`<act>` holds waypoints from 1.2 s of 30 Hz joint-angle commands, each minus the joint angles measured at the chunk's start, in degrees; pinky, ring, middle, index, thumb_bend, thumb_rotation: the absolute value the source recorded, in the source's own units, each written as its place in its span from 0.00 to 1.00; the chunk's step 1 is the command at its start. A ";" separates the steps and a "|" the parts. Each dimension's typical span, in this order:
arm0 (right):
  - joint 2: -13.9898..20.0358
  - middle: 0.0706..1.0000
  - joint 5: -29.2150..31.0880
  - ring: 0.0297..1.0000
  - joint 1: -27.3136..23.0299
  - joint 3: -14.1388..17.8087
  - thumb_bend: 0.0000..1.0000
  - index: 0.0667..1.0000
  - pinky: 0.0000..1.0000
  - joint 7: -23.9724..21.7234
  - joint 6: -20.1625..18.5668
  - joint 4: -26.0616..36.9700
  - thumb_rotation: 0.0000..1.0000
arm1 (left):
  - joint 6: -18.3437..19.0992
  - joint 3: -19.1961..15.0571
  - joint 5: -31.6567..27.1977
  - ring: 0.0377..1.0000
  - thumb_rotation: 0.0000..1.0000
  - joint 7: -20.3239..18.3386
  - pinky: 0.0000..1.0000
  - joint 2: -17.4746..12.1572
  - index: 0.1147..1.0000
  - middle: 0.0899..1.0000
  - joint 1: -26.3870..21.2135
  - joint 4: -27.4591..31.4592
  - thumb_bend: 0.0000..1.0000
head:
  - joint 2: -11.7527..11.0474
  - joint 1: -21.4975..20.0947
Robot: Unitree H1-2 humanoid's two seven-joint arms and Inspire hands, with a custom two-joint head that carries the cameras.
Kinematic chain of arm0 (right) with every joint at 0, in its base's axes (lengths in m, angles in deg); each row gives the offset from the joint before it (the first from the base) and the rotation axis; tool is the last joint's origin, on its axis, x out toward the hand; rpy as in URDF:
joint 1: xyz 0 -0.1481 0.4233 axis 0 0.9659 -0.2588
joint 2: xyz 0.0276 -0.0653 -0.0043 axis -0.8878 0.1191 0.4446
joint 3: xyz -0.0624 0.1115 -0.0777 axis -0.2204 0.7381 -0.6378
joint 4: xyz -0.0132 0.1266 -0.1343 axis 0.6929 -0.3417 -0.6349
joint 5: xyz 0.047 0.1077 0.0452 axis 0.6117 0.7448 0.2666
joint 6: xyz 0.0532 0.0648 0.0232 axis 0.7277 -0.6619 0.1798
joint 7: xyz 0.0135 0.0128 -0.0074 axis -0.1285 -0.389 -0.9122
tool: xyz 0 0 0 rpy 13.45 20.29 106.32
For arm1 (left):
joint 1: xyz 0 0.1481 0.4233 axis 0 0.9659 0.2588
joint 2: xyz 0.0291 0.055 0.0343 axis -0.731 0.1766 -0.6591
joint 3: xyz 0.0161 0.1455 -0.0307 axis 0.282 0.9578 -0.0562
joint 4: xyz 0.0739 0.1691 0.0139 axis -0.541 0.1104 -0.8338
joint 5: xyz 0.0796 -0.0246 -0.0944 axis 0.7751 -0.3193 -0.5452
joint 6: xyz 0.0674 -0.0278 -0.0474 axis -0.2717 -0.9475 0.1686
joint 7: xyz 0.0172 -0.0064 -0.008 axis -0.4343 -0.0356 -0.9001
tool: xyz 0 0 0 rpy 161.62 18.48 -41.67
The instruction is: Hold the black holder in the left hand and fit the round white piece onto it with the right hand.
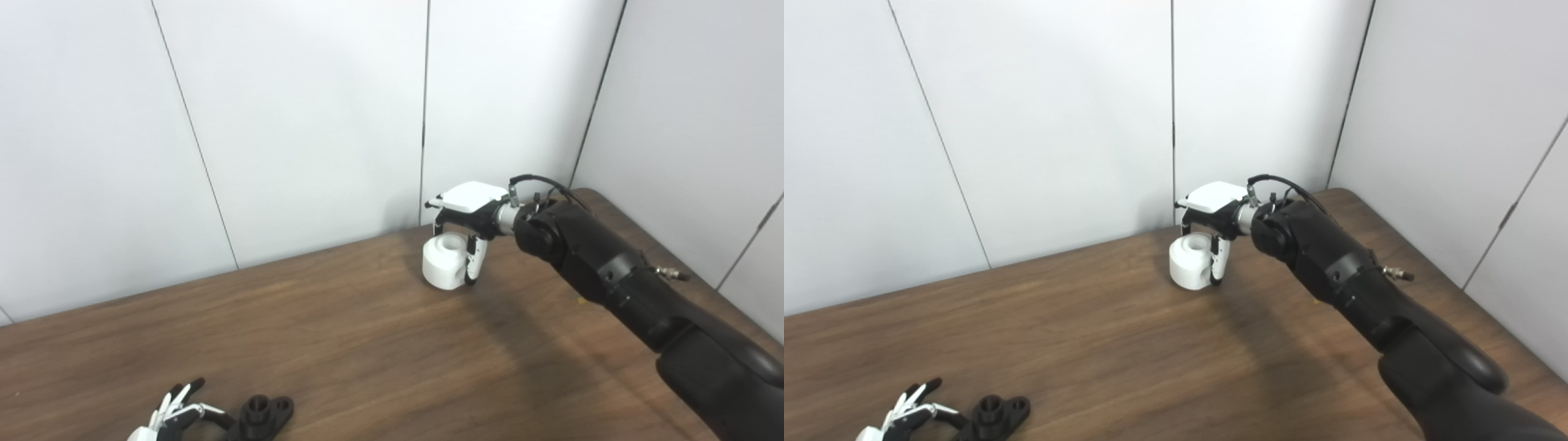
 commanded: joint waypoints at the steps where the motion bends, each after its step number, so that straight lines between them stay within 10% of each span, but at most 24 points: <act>1: 0.87 0.95 0.86 1.00 -2.34 1.55 0.95 0.53 0.96 2.23 0.43 0.23 0.17 | -0.08 0.16 0.06 1.00 0.04 -0.03 1.00 -0.28 0.42 0.92 -0.01 1.49 0.52 | 0.13 0.04; 3: 0.82 0.94 1.39 1.00 -2.14 1.97 0.64 0.47 0.98 2.46 0.47 0.37 0.15 | -0.05 0.13 0.01 1.00 0.04 -0.03 1.00 -0.26 0.42 0.92 -0.06 1.41 0.52 | 0.12 0.02; 5: 0.69 0.93 2.15 1.00 -1.98 2.55 0.55 0.45 0.99 2.99 0.82 -0.03 0.14 | -0.20 0.10 -0.15 1.00 0.04 -0.03 1.00 -0.30 0.42 0.92 -0.12 1.22 0.52 | 0.10 0.00; 26: 1.33 0.92 3.35 1.00 -1.97 3.57 0.52 0.44 0.95 4.89 2.77 -1.63 0.13 | -0.76 0.29 0.08 1.00 0.04 0.44 1.00 -0.24 0.42 0.91 -0.56 0.21 0.52 | 0.11 0.43; 36: 2.45 0.93 7.94 1.00 -3.08 6.96 0.52 0.44 0.97 -2.02 -0.23 3.25 0.13 | -0.72 1.31 1.14 1.00 0.04 1.66 1.00 1.30 0.42 0.91 -2.71 -2.71 0.52 | 1.31 4.07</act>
